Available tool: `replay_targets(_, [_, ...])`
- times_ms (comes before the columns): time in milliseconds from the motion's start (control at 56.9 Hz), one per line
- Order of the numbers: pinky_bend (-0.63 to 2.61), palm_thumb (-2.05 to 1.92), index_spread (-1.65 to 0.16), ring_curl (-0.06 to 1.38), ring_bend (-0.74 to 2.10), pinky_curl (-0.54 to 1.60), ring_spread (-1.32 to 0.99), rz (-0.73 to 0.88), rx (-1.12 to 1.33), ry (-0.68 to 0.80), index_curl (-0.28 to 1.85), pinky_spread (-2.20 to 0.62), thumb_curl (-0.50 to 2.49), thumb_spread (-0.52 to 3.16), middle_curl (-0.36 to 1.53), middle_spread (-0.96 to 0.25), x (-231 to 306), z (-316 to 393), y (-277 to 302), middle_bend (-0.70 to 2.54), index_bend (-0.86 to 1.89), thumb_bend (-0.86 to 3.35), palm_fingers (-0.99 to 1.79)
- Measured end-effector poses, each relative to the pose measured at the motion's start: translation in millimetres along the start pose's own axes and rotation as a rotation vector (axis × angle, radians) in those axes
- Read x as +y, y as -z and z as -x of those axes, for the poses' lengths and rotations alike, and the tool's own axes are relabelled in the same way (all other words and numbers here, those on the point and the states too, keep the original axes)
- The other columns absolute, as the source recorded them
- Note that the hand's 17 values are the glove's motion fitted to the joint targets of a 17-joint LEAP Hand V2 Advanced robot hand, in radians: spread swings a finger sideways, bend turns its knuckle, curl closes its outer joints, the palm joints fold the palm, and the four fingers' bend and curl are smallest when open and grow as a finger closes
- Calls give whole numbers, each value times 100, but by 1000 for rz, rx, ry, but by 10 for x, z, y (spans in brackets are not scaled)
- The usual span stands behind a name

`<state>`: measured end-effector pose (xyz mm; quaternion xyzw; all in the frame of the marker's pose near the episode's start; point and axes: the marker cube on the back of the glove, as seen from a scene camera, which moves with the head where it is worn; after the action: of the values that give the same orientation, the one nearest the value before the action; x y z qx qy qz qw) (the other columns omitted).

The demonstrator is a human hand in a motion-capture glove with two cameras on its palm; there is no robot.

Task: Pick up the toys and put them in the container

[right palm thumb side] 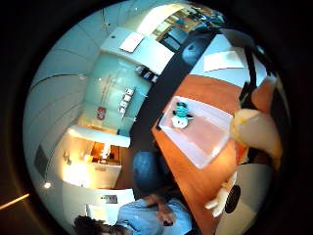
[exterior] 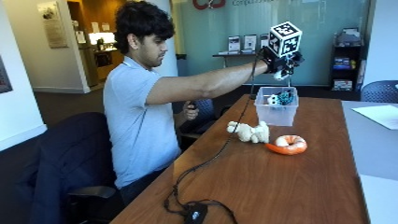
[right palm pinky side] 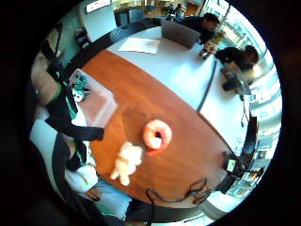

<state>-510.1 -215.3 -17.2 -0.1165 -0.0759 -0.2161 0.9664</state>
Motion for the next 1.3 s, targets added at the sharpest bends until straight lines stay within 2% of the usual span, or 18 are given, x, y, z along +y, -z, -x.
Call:
replay_targets(53, [109, 82, -16, 55, 108, 47, -25, 60, -45, 11, 42, -39, 68, 141, 59, -1, -80, 173, -133, 47, 18, 48, 102])
replay_targets(105, [112, 77, -17, 56, 106, 48, -24, 201, -61, 5, 41, -38, 68, 139, 60, 0, -106, 297, -291, 46, 13, 44, 93])
replay_targets(141, [119, 71, -19, 56, 103, 50, -24, 309, -49, 0, 39, -37, 65, 143, 59, -1, -102, 352, -397, 41, 7, 43, 77])
replay_targets(176, [129, 55, -22, 55, 93, 54, -21, 378, -20, 2, 38, -35, 58, 150, 56, 1, -93, 377, -474, 27, 5, 36, 35])
replay_targets(211, [133, 42, -24, 56, 85, 56, -18, 394, 19, 6, 39, -33, 52, 151, 56, 1, -79, 370, -515, 23, 9, 30, 14])
replay_targets(229, [131, 29, -24, 50, 68, 55, -15, 387, 40, 6, 39, -28, 48, 150, 53, 2, -71, 357, -528, 17, 13, 23, -16])
replay_targets(264, [130, 16, -25, 47, 57, 53, -11, 357, 82, 7, 37, -23, 44, 147, 51, 2, -52, 310, -538, 15, 12, 15, -23])
replay_targets(334, [123, 3, -27, 36, 43, 47, -7, 317, 141, 0, 33, -14, 39, 143, 46, 3, 31, 130, -507, 14, 13, 6, -21])
replay_targets(404, [117, -2, -28, 32, 40, 43, -5, 344, 146, -48, 32, -8, 37, 140, 43, 2, 134, -101, -481, 15, 13, 1, -16])
replay_targets(598, [109, -1, -30, 30, 32, 39, -1, 529, 194, -311, 30, 1, 34, 140, 38, 2, 599, -1054, -518, 14, 16, -1, -15])
replay_targets(809, [111, 2, -31, 26, 15, 38, 1, 634, 284, -498, 29, 4, 33, 144, 31, 3, 993, -1874, -1017, 10, 13, 0, -24])
replay_targets(1055, [119, 10, -32, 21, 13, 39, 2, 645, 296, -543, 26, 5, 33, 150, 23, 4, 1212, -2352, -1405, 9, 12, 3, -28])
replay_targets(1178, [120, 19, -31, 25, 28, 39, 1, 492, 255, -468, 24, -1, 33, 162, 24, 5, 1188, -2358, -1428, 16, 12, 10, -3])
replay_targets(1195, [120, 25, -31, 28, 42, 39, -1, 470, 250, -454, 24, -6, 34, 166, 25, 4, 1189, -2359, -1413, 21, 14, 15, 20])
replay_targets(1230, [123, 34, -31, 29, 54, 38, -4, 428, 243, -428, 22, -12, 36, 169, 26, 3, 1185, -2356, -1392, 23, 11, 21, 39])
replay_targets(1266, [126, 42, -30, 31, 66, 37, -7, 386, 247, -407, 20, -17, 38, 169, 26, 3, 1183, -2355, -1367, 23, 8, 27, 52])
replay_targets(1283, [125, 43, -30, 32, 66, 37, -8, 364, 251, -398, 20, -18, 39, 168, 26, 3, 1183, -2355, -1348, 23, 9, 29, 48])
replay_targets(1301, [128, 49, -30, 36, 75, 39, -10, 341, 253, -389, 20, -21, 41, 167, 28, 2, 1180, -2353, -1325, 25, 10, 33, 58])
